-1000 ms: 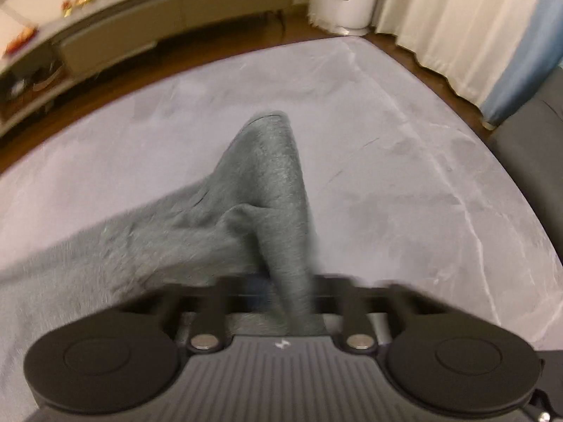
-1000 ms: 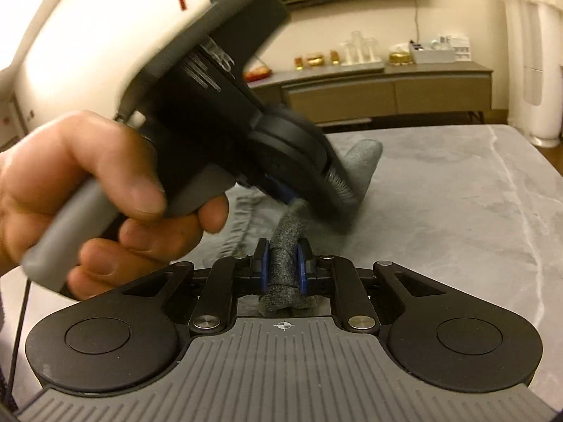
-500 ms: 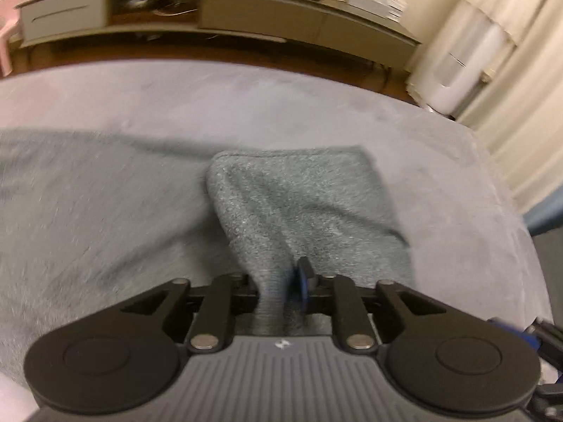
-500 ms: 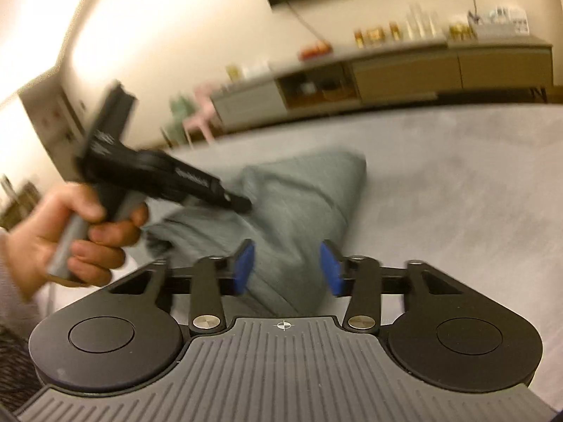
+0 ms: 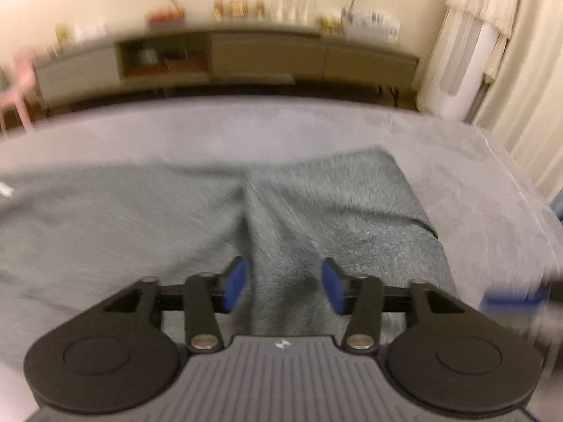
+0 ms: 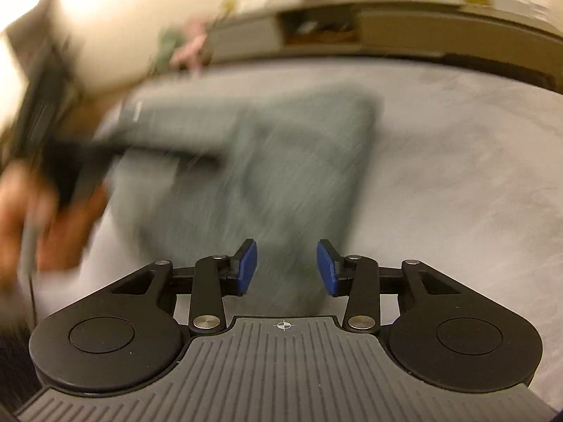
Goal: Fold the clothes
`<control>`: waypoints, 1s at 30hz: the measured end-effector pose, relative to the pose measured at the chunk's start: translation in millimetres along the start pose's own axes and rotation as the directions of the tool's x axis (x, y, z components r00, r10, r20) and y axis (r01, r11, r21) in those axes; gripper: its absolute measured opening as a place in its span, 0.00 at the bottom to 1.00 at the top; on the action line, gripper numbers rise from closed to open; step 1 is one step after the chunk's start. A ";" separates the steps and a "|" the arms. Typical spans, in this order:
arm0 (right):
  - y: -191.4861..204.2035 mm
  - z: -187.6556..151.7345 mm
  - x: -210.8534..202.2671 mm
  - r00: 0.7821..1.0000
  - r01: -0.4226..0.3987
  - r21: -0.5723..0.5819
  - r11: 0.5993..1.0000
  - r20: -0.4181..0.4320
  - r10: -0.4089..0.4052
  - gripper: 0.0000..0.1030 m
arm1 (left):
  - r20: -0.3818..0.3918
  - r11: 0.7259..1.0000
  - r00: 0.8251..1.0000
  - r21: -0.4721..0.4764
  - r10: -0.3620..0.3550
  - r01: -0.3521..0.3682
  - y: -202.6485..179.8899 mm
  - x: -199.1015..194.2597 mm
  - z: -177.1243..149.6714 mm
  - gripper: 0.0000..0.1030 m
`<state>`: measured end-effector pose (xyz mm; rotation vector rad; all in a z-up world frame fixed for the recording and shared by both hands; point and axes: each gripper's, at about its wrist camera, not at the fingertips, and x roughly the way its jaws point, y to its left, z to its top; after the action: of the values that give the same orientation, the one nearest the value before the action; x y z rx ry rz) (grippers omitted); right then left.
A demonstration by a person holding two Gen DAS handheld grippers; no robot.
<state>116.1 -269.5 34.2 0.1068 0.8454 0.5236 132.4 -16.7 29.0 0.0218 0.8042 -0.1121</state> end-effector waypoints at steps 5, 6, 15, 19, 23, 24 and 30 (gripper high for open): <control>-61.5 27.3 12.2 0.993 -0.083 0.261 0.962 0.107 0.057 0.52 | 0.108 0.979 0.992 0.200 -0.069 0.047 -63.6 -34.3 -33.8 0.69; -72.1 31.1 25.7 0.991 -0.107 0.298 0.949 0.107 0.078 0.54 | 0.109 0.962 0.989 0.267 -0.096 0.064 -82.8 -31.4 -39.9 0.72; -76.8 52.7 114.3 0.988 -0.155 0.331 0.931 0.073 0.138 0.27 | -0.028 0.951 0.988 0.270 -0.151 0.153 -125.3 33.2 -52.2 0.75; -86.3 74.7 121.4 0.984 -0.142 0.343 0.928 0.149 0.096 0.09 | -0.040 0.952 0.985 0.254 -0.168 0.173 -123.5 36.0 -50.1 0.75; -94.0 84.1 132.3 0.981 -0.132 0.371 0.919 0.181 0.068 0.05 | -0.038 0.952 0.984 0.250 -0.171 0.175 -118.7 31.8 -53.8 0.75; -92.3 84.5 134.1 0.983 -0.116 0.364 0.924 0.176 0.054 0.05 | -0.037 0.952 0.983 0.244 -0.181 0.185 -116.3 27.2 -52.7 0.74; -75.4 95.7 99.4 0.965 -0.030 0.361 0.932 0.253 -0.067 0.15 | 0.104 0.969 0.972 0.154 -0.212 0.195 -59.3 -31.0 -42.5 0.71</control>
<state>270.9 -276.2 7.6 0.4978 0.6741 0.3200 74.1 -70.1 23.2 0.0675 0.6759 -0.3629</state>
